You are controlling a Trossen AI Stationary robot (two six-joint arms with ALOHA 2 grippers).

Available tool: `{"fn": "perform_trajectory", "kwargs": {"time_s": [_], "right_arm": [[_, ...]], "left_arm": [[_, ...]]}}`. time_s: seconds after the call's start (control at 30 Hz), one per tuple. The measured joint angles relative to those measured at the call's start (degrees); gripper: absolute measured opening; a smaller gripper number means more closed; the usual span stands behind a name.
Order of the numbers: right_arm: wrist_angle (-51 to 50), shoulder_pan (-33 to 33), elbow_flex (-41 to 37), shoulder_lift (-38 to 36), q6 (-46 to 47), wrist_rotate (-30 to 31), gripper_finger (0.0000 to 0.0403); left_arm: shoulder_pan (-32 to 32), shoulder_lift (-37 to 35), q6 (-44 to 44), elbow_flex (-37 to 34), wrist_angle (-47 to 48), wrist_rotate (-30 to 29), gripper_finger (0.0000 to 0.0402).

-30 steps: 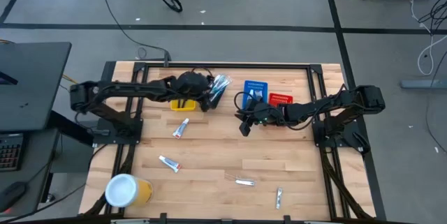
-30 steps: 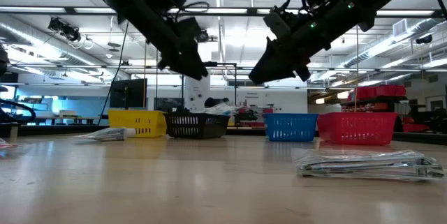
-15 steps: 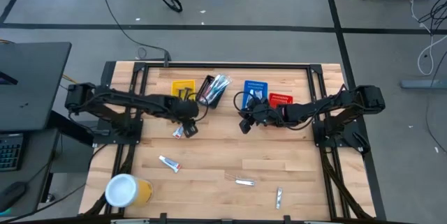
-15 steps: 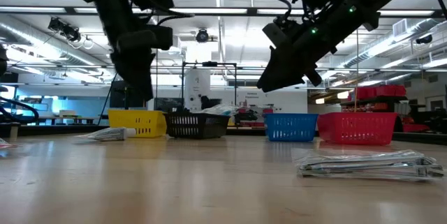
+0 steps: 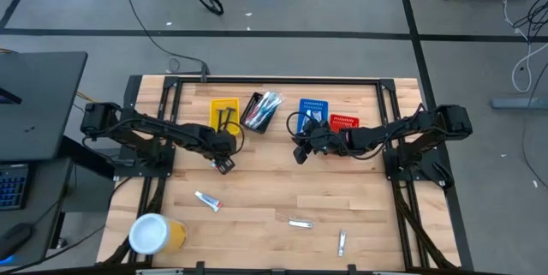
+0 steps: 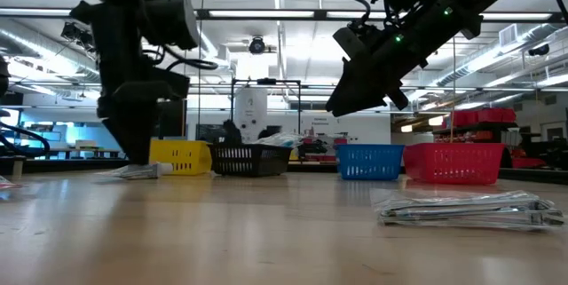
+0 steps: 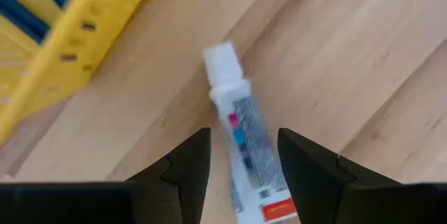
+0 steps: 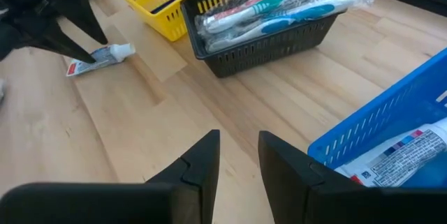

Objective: Pick & Place Travel size toiletries
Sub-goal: Put the blue toothpaste into the blue bin

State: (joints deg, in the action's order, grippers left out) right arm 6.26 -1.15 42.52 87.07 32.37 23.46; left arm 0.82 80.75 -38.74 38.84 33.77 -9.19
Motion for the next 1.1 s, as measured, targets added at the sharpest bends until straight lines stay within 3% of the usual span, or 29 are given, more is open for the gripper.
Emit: {"fn": "perform_trajectory", "kwargs": {"time_s": [0.43, 0.87, 1.1], "right_arm": [[0.38, 0.00, 0.00, 0.00, -0.01, 0.00, 0.0109], [0.43, 0.00, 0.00, 0.00, -1.03, -0.09, 0.0109], [4.40, 0.00, 0.00, 0.02, -4.77, -6.43, 0.0109]], "left_arm": [[0.00, -0.28, 1.54, -6.17, -8.05, 0.53, 0.0175], [0.02, -0.21, 0.79, -6.69, -10.50, -0.42, 0.0107], [0.02, 0.04, 3.40, -6.79, -14.62, 0.20, 0.0099]]}}
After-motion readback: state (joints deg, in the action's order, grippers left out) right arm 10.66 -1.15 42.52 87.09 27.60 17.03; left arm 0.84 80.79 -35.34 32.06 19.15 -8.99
